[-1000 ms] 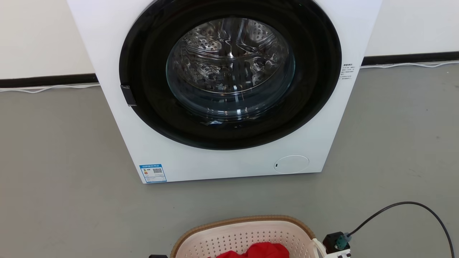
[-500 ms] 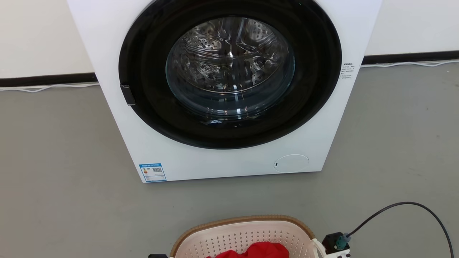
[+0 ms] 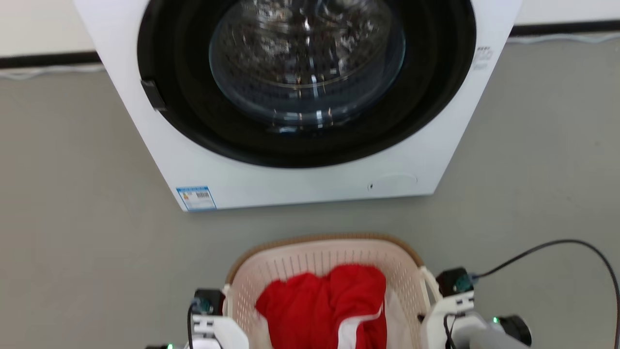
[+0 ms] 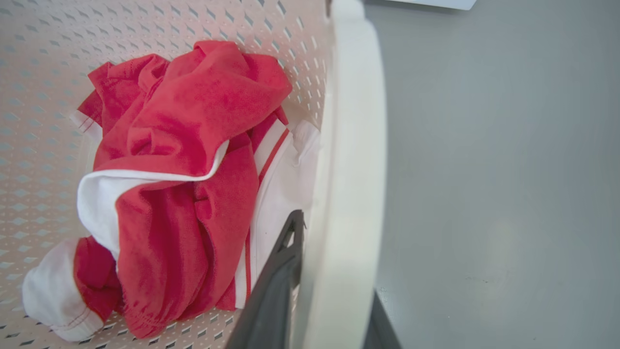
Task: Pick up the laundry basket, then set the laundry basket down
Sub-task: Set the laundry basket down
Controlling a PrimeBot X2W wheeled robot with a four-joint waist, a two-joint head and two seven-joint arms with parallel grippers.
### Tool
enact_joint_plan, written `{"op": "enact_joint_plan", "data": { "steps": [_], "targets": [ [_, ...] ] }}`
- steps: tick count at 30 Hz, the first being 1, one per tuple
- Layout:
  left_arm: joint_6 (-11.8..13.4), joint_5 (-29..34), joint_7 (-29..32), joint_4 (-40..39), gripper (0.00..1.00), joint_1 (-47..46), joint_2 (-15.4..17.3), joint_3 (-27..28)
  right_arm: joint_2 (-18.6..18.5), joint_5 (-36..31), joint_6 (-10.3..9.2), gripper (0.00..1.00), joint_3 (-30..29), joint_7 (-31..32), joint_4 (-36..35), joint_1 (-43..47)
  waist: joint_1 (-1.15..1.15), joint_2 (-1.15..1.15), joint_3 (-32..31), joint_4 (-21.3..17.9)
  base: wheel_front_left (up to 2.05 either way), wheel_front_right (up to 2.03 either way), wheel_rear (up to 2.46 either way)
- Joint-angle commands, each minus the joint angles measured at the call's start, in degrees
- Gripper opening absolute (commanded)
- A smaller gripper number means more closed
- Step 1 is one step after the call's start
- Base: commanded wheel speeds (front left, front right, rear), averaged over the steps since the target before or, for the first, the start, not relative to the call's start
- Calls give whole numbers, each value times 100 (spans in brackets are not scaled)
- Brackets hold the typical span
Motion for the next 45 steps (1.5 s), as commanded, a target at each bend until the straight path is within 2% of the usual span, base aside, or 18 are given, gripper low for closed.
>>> {"op": "enact_joint_plan", "data": {
  "steps": [1,17,31,34,36,45],
  "targets": [
    [-42,52,-86,-62,0,-279,11,81,131,-68,95,0,73,-117,-149,-110,0,0,226,-15,0,0,0],
    [-180,221,-519,108,0,-1595,161,92,131,-376,95,0,-188,-957,181,-1317,0,0,1941,39,0,0,0],
    [-132,401,-722,105,0,-2798,157,101,55,-995,95,0,-734,-1342,347,-2419,0,0,3493,234,0,0,0],
    [-280,465,-750,65,0,-3004,174,76,-2,-1196,95,0,-895,-1370,348,-2605,0,0,3765,259,0,0,0],
    [-293,496,-767,52,0,-3122,172,93,-35,-1323,95,0,-1011,-1407,349,-2708,0,0,3909,281,0,0,0],
    [-113,729,-785,-246,0,-3417,220,273,-59,-1762,95,0,-1519,-1588,350,-2958,0,0,4338,323,0,0,0]
  ]
}}
